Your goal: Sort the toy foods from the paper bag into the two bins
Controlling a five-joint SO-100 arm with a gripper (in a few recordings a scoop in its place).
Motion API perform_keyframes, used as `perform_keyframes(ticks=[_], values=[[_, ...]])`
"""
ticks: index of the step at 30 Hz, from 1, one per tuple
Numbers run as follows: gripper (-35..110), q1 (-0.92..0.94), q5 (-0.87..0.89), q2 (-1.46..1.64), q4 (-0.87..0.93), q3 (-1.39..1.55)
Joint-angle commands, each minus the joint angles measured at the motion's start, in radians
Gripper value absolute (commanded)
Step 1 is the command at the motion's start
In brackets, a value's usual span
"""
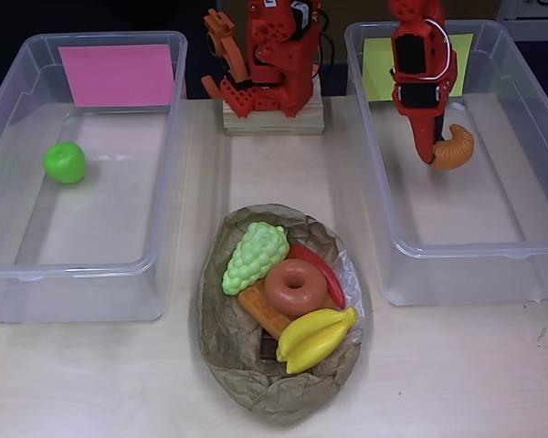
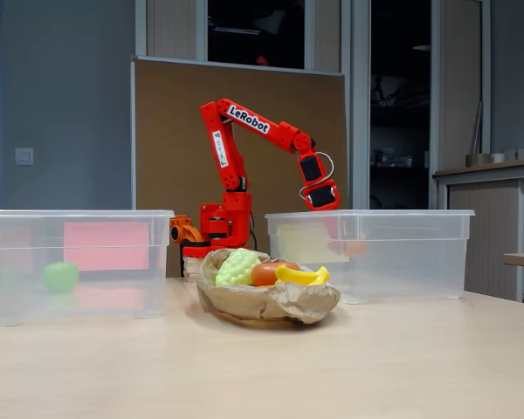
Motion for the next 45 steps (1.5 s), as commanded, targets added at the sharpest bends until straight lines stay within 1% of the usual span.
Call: perform_keyframes(ticks=[1,4,6,8,24,27,31,35,45], values=[[5,-0.029,0.049,-0.031,-0.037,0.011],[6,-0.037,0.055,-0.064,-0.072,0.006],[14,-0.040,0.051,-0.081,-0.086,0.000],[17,-0.048,0.052,-0.091,-0.091,-0.005],[21,-0.071,0.084,-0.103,-0.094,-0.018],[22,-0.057,0.051,-0.098,-0.069,-0.043],[22,-0.028,-0.026,-0.074,0.017,-0.118],[22,-0.012,-0.057,-0.049,0.075,-0.164],[22,0.000,-0.072,-0.052,0.091,-0.190]])
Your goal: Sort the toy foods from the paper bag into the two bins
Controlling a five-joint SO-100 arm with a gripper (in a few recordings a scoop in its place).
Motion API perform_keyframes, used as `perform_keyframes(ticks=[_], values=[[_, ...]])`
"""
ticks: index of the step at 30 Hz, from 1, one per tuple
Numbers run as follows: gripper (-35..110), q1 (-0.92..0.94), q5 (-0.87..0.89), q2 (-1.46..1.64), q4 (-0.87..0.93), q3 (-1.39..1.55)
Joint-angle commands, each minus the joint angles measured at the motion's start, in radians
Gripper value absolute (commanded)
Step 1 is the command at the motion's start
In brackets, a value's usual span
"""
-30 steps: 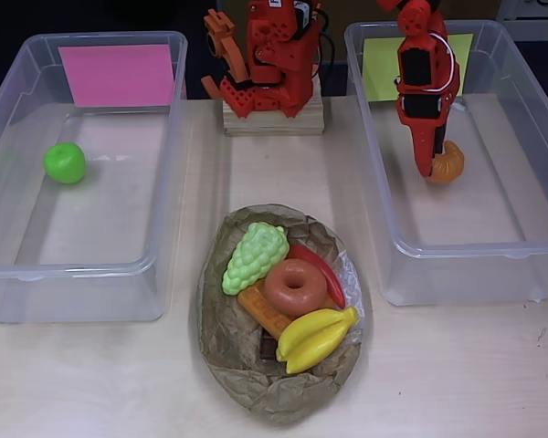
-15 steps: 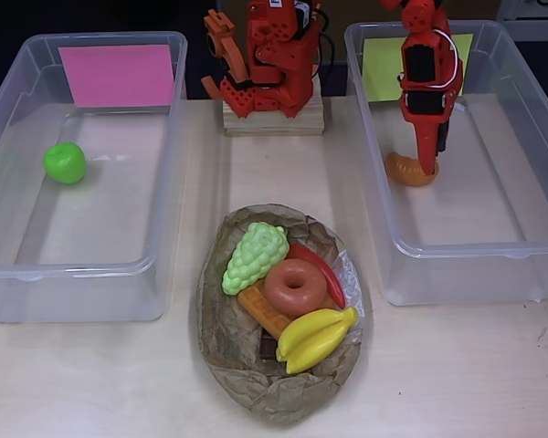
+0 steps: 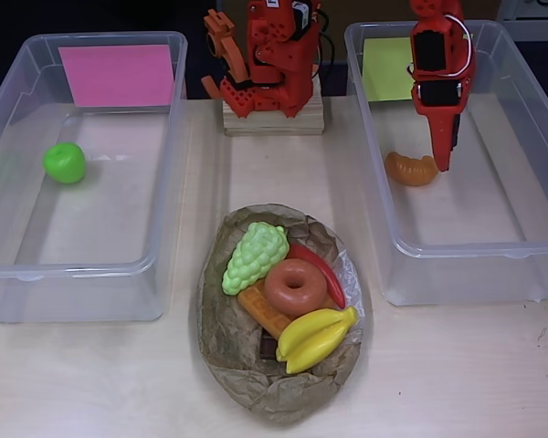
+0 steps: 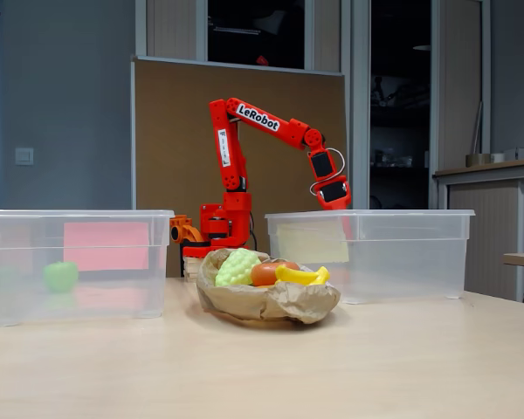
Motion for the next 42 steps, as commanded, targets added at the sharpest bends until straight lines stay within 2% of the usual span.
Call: perform_keyframes(ticks=[1,9,13,22,31,38,42], values=[[22,0.002,0.008,0.032,0.018,-0.031],[22,0.008,0.006,0.023,0.017,-0.034],[23,0.029,-0.052,0.038,0.044,-0.067],[25,0.144,-0.337,0.055,0.170,-0.244],[26,0.364,-0.923,0.061,0.245,-0.502],[31,0.586,-1.088,0.091,0.282,-0.569],[33,0.704,-1.035,0.118,0.356,-0.552]])
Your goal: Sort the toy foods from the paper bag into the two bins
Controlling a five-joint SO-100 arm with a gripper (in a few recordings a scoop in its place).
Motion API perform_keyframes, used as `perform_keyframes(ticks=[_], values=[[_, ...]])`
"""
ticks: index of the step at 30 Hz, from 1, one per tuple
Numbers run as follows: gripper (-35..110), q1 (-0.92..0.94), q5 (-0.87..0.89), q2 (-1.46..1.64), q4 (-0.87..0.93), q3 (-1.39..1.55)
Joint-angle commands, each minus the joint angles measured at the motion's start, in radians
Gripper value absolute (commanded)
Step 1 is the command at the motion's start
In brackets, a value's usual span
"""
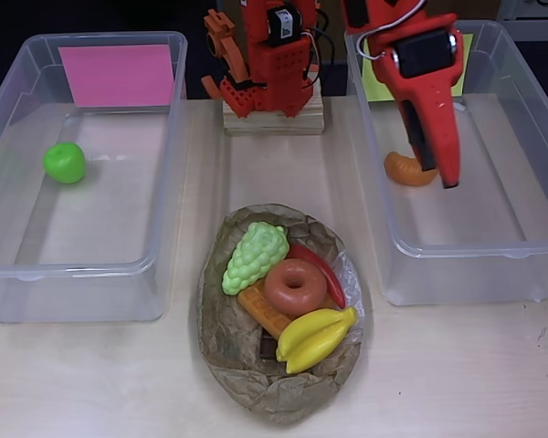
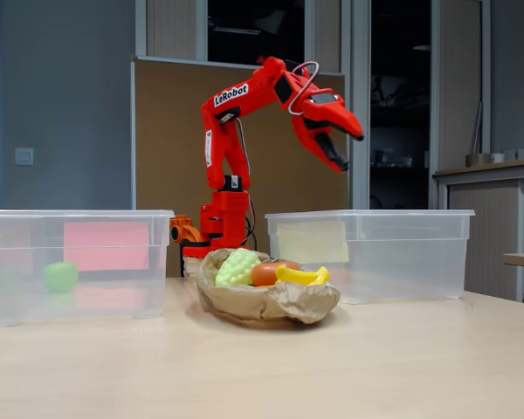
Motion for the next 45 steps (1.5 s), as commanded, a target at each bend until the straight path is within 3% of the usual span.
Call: perform_keyframes(ticks=[1,7,15,34,45], values=[[34,0.097,0.060,0.072,0.044,0.009],[36,0.213,0.377,0.123,0.081,0.239],[41,0.261,0.506,0.106,-0.049,0.468],[45,0.354,0.393,-0.222,-0.316,0.491],[43,0.350,0.423,-0.287,-0.348,0.508]])
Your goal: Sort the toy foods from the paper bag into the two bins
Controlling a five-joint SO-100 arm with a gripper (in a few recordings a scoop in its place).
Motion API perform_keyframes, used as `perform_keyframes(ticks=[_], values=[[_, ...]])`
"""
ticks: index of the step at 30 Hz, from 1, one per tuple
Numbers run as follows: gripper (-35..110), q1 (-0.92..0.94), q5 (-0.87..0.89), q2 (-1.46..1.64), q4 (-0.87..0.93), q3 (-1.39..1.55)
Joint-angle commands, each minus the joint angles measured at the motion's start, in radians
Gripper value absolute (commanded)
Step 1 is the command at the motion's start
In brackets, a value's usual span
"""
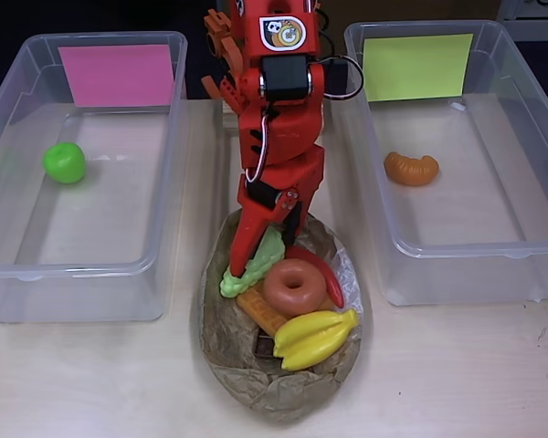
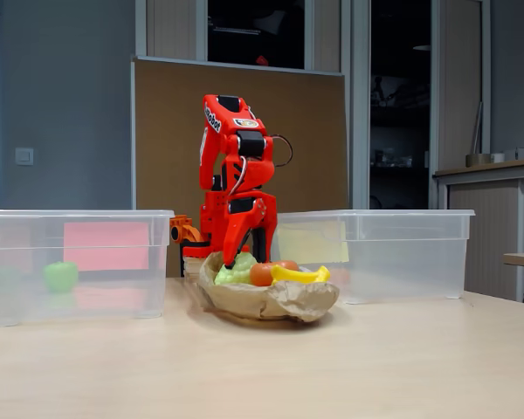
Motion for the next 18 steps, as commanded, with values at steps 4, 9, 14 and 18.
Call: perform_keyframes(ticks=[4,9,14,18], values=[[42,0.014,-0.002,-0.025,0.009,-0.018],[33,0.046,-0.086,-0.072,0.026,-0.083],[21,0.058,-0.209,-0.107,0.083,-0.202],[18,0.043,-0.308,-0.127,0.179,-0.333]])
